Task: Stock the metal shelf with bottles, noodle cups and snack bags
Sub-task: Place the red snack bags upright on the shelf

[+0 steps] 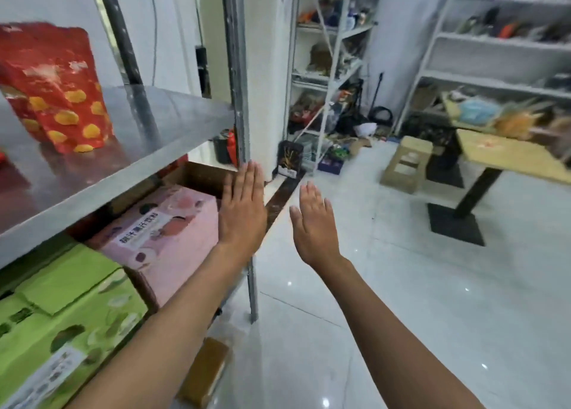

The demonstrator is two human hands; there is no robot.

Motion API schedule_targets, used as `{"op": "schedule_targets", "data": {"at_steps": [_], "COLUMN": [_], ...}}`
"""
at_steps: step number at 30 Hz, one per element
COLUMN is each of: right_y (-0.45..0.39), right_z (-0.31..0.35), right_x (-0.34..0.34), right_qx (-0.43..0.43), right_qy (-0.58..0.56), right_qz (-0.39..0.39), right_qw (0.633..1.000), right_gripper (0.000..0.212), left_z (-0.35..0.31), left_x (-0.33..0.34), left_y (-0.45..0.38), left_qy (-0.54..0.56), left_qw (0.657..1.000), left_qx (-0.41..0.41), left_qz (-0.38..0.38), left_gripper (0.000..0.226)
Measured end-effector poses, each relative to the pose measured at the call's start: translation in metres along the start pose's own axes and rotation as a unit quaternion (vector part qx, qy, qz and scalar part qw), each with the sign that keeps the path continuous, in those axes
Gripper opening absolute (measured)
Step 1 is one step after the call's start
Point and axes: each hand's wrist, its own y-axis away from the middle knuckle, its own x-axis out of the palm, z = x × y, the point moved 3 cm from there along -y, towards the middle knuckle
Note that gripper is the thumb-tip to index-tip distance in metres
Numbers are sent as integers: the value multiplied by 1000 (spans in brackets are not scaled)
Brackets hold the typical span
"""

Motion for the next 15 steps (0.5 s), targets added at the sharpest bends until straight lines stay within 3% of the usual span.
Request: {"op": "schedule_targets", "data": {"at_steps": [7, 15], "right_y": [116, 322], "right_z": [-116, -225], "right_x": [-122, -265], "right_qx": [159, 317], "right_qy": [67, 113], "right_qz": [-102, -202], "right_qw": [980, 920], "right_gripper": [55, 55], "left_z": [-189, -436], "left_x": [-33, -122], "left_y": [-5, 107], "left_qy": [138, 283], "left_qw": [978, 893], "left_qx": [151, 345], "left_qz": [-36, -63], "left_gripper": [68, 67]}}
